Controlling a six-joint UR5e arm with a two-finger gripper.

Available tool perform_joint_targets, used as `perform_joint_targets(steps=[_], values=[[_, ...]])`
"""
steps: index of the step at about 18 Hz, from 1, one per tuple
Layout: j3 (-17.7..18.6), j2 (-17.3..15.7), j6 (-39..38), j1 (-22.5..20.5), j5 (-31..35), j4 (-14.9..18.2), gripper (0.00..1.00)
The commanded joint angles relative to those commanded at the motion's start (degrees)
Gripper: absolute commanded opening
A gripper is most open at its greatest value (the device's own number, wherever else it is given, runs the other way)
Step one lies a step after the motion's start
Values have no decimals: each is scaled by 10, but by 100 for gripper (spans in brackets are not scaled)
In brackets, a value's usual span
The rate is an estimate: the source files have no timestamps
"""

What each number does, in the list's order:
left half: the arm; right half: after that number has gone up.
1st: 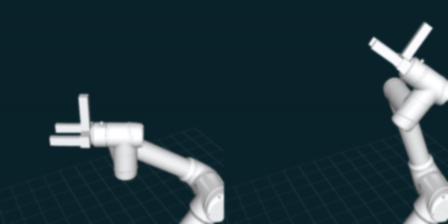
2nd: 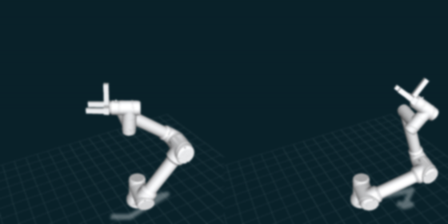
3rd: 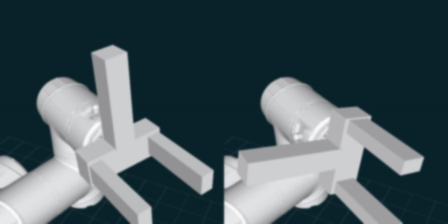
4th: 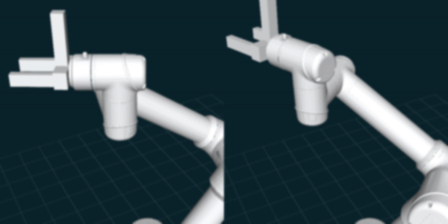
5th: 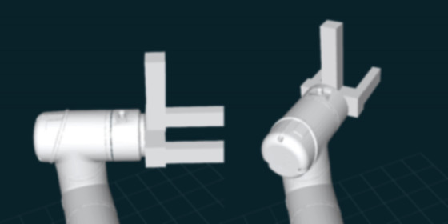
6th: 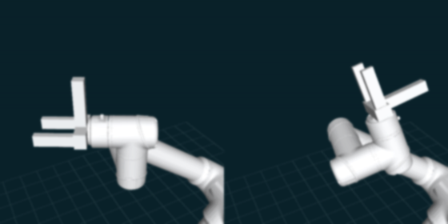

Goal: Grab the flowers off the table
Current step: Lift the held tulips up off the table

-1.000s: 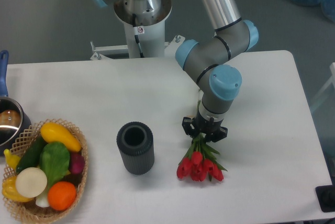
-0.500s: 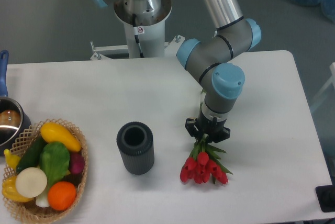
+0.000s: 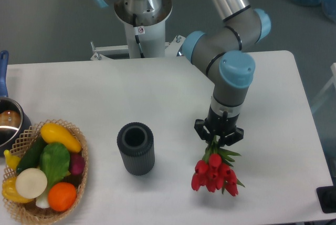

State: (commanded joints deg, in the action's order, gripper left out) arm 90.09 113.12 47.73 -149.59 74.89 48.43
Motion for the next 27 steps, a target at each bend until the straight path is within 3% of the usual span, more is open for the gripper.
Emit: perform_joint_targets(steps=[16, 27], values=[[-13, -84, -1, -107, -223, -4, 27], [-11, -98, -2, -124, -245, -4, 27]])
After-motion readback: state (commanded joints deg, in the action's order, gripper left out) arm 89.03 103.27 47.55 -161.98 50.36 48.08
